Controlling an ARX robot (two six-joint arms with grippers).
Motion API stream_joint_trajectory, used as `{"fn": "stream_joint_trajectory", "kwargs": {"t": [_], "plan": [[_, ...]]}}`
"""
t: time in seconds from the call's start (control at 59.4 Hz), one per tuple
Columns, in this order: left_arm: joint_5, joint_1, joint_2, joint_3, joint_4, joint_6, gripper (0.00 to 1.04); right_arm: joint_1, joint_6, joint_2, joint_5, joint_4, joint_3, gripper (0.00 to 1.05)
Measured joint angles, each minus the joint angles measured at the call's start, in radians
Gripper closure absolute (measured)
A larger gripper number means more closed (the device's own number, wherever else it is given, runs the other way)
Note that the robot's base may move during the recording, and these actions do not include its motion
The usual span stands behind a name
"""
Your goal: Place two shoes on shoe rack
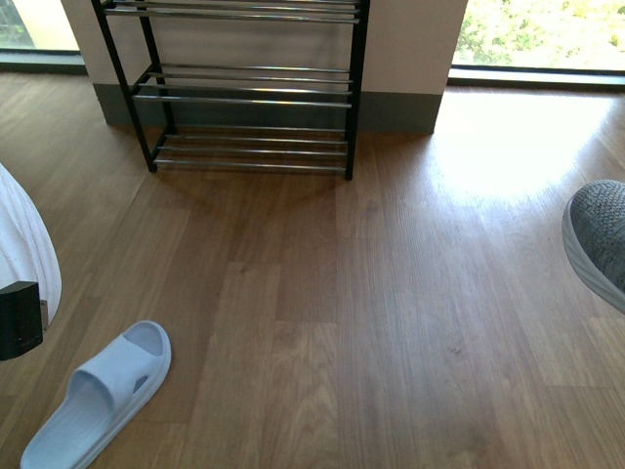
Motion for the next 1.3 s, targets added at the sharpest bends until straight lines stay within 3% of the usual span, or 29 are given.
{"fn": "stream_joint_trajectory", "kwargs": {"t": [1.296], "plan": [[0.0,-0.002,-0.001,-0.002,0.0,0.007,1.02,-0.001,0.0,-0.001,0.003,0.0,0.0,1.04]]}}
